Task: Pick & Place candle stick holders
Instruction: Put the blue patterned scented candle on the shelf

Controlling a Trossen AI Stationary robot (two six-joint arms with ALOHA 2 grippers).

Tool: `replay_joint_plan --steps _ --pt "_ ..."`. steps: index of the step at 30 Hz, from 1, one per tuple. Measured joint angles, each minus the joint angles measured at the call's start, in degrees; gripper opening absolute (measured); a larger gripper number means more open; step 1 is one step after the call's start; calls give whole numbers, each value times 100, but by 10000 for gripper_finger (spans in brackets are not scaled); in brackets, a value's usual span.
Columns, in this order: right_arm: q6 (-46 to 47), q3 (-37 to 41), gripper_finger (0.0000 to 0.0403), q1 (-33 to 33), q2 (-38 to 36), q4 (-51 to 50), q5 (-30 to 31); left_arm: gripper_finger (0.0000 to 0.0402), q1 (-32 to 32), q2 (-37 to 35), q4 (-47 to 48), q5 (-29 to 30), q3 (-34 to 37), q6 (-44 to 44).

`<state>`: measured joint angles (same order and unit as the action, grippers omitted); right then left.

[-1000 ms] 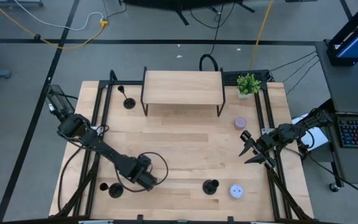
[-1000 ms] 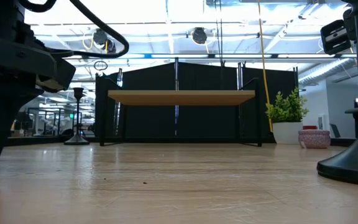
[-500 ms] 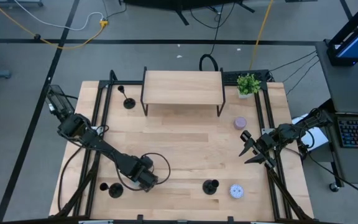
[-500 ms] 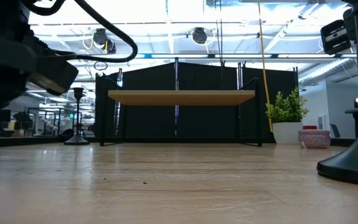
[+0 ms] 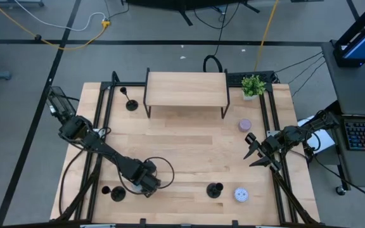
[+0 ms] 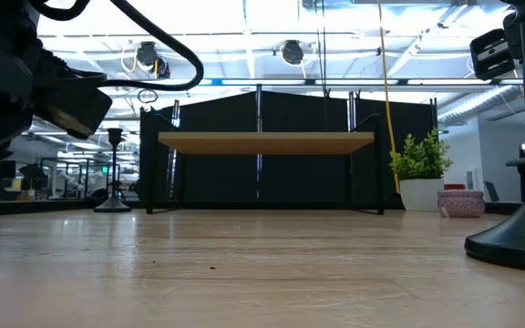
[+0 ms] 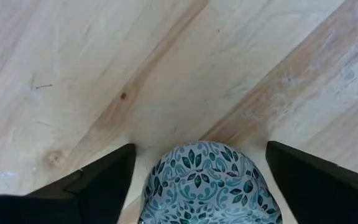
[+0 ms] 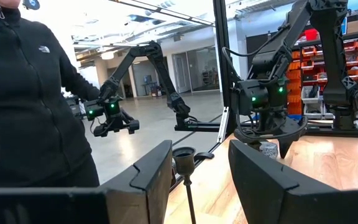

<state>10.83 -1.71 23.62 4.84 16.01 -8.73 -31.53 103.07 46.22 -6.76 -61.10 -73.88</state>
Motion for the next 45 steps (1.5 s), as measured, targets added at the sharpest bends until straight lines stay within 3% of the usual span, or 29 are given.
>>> replay_joint_plan --steps 3,12,27,32,38,45 --pt "0 1 151 -2 0 0 0 395 0 -2 23 -65 -2 157" --pt "0 -1 151 -2 0 0 0 366 -65 -2 376 -674 -2 161" --pt "2 -1 151 -1 0 0 0 374 -511 -2 326 -114 -2 225" --pt "2 -1 151 -2 0 0 0 353 -500 -2 324 -7 -2 222" --pt "2 -1 151 -1 0 0 0 296 -492 -2 321 33 -2 290" --pt "2 -1 151 -2 0 2 0 298 -481 -2 324 81 -4 292"
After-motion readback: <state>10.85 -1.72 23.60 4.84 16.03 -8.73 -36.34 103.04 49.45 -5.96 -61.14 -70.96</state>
